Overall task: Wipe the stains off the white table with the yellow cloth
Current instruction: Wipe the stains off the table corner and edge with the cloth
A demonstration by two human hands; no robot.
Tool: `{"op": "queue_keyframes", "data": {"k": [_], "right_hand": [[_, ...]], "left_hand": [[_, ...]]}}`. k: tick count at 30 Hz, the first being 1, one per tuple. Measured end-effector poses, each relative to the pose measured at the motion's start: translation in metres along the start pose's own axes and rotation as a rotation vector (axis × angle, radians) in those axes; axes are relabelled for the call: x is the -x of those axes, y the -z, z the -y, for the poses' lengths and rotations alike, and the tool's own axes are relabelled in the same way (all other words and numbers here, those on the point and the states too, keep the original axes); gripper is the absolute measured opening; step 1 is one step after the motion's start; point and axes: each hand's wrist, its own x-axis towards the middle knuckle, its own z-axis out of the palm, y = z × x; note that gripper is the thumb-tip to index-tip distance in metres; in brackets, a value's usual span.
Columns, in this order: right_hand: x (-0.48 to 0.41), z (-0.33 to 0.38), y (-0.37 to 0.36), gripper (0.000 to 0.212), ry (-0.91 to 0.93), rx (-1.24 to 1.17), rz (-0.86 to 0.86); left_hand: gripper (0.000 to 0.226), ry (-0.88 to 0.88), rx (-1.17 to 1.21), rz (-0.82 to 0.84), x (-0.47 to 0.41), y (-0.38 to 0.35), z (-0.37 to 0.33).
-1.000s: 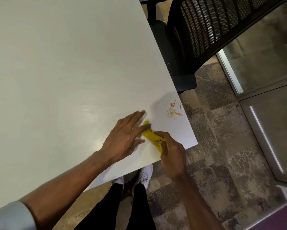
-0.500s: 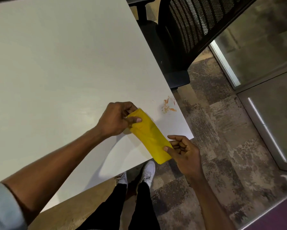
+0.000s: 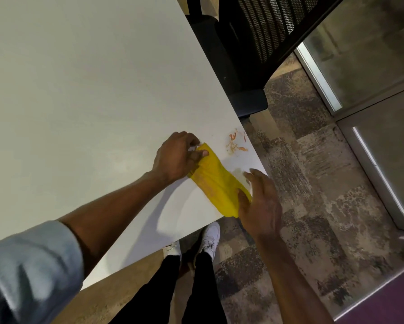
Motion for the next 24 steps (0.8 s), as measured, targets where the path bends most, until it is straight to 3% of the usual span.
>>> {"op": "queue_keyframes", "data": {"k": [4,8,11,17,21,24], "right_hand": [[-0.007,0.027,-0.024,0.064,0.347,-0.059,0.217],[-0.02,0.039,-0.053,0.076,0.469,0.161,0.391],[-0.016,0.036,-0.059,0.066,0.447,0.228,0.372],[0.021,0.002,-0.035,0.091,0.311,0.22,0.34],[-0.001,0.007,-0.037,0.094,0.131,0.163,0.293],[-0.023,0.027,-0.049,0.092,0.126,0.137,0.317]], "left_hand": [[0.027,-0.088,-0.112,-0.137,0.012,0.004,0.026],[0.043,-0.139,-0.217,-0.021,0.024,0.004,0.049],[0.054,-0.18,-0.26,0.053,0.028,0.0,0.057],[0.077,-0.102,-0.284,0.068,0.036,-0.013,0.044],[0.084,-0.048,-0.321,0.075,0.038,-0.022,0.034],[0.087,-0.025,-0.334,0.079,0.036,-0.023,0.032]]}}
